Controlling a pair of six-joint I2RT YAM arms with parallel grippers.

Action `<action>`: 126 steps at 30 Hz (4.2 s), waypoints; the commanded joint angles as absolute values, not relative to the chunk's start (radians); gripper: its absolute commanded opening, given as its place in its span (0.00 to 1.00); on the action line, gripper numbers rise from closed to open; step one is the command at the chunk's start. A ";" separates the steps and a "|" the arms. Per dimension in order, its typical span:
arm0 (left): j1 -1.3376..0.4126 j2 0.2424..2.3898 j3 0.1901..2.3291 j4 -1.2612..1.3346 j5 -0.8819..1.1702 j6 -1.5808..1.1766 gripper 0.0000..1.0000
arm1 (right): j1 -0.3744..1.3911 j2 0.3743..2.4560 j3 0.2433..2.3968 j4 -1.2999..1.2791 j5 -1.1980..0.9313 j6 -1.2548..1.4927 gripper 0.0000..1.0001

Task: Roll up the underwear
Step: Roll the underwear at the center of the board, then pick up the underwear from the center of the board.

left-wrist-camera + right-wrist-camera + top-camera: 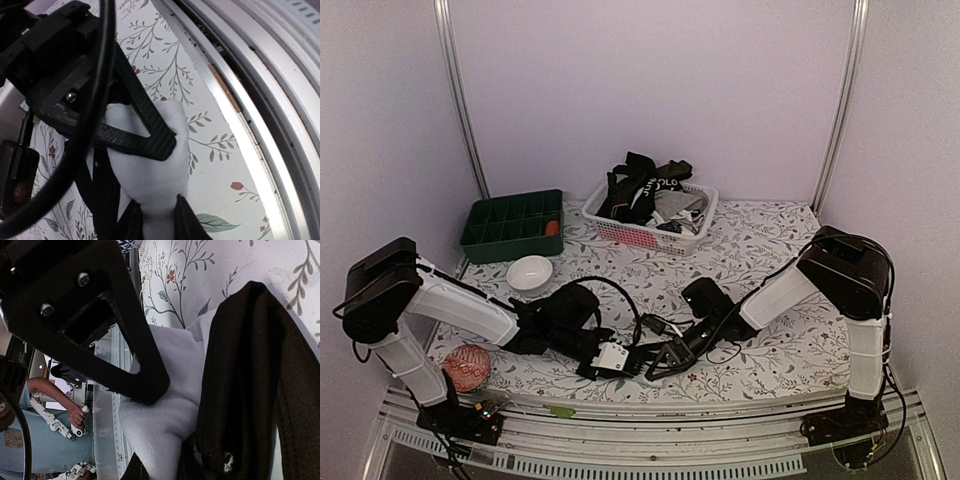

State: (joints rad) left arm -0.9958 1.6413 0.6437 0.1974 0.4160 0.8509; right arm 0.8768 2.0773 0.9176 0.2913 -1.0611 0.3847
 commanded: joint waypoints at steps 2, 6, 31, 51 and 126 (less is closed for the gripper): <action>-0.993 1.676 0.704 0.098 0.401 0.835 0.04 | 0.858 2.095 0.884 0.216 -0.917 0.352 0.13; -0.956 1.688 0.742 -0.023 0.493 0.803 0.00 | 0.830 1.969 0.832 0.218 -0.815 0.315 0.37; -0.692 2.388 1.552 -1.053 1.067 0.917 0.00 | 1.029 1.609 0.764 0.145 -0.191 -0.113 0.60; -0.666 2.361 1.544 -1.051 1.060 0.906 0.01 | 1.071 1.818 0.862 0.089 -0.237 -0.208 0.00; -0.618 1.698 1.215 -0.468 0.788 0.534 0.00 | 0.657 1.713 0.998 -0.041 -0.617 0.343 0.80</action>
